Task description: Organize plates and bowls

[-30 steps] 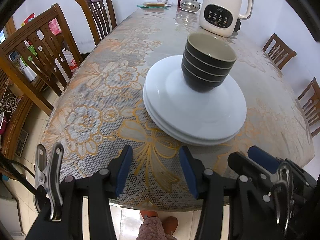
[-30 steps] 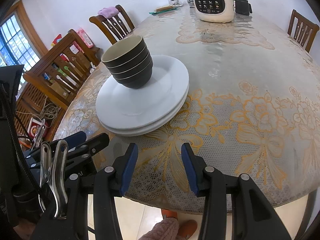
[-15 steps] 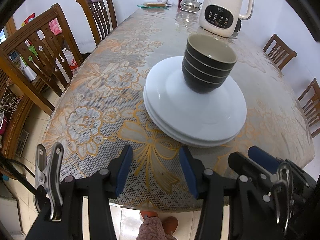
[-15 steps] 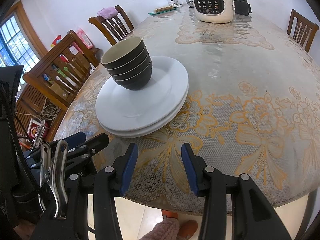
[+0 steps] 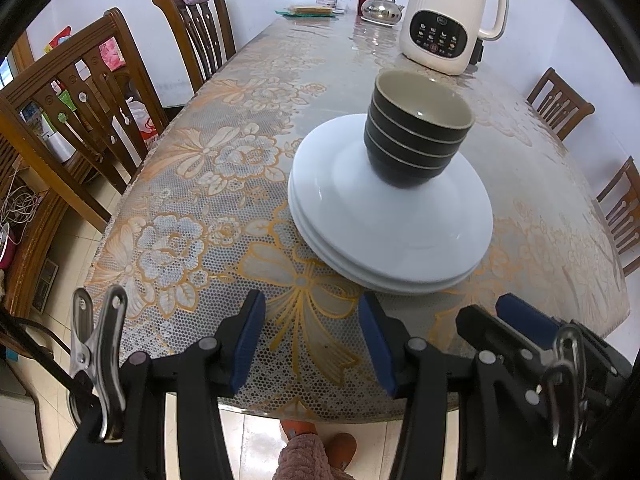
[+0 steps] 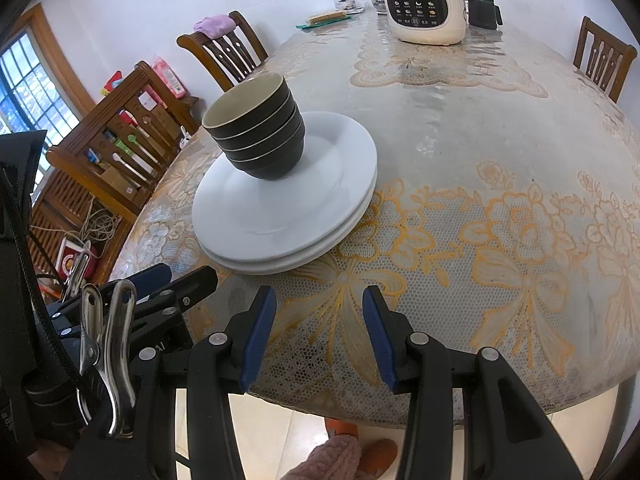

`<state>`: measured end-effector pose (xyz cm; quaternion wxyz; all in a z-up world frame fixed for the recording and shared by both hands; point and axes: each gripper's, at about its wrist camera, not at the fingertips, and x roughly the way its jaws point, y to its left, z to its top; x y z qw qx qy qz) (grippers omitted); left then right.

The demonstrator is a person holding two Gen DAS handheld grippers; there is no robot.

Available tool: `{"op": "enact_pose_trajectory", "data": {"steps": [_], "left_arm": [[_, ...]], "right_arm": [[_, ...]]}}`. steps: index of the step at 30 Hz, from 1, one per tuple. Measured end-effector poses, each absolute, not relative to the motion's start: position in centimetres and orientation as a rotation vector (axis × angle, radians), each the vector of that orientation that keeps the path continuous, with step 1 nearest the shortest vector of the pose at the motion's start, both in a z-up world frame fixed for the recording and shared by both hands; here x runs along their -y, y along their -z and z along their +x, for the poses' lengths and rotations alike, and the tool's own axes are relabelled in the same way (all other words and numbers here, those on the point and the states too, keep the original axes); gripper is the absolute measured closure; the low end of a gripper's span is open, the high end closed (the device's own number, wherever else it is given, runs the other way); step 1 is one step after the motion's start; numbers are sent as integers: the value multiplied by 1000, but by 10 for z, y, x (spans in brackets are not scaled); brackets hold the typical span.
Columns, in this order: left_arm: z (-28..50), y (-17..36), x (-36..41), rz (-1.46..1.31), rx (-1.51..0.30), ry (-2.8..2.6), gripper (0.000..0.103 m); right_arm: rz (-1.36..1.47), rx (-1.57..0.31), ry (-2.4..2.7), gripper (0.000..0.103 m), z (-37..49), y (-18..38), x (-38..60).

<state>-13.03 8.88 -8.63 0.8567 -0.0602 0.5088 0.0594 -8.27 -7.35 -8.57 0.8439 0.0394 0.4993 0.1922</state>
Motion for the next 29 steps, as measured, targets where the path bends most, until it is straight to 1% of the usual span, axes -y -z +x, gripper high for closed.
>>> {"op": "enact_pose_trajectory", "data": {"steps": [29], "left_arm": [[-132,83,-89,-152,-1084,-133,52]], "right_arm": [[93,-1067,-395,57,-87,89,73]]}}
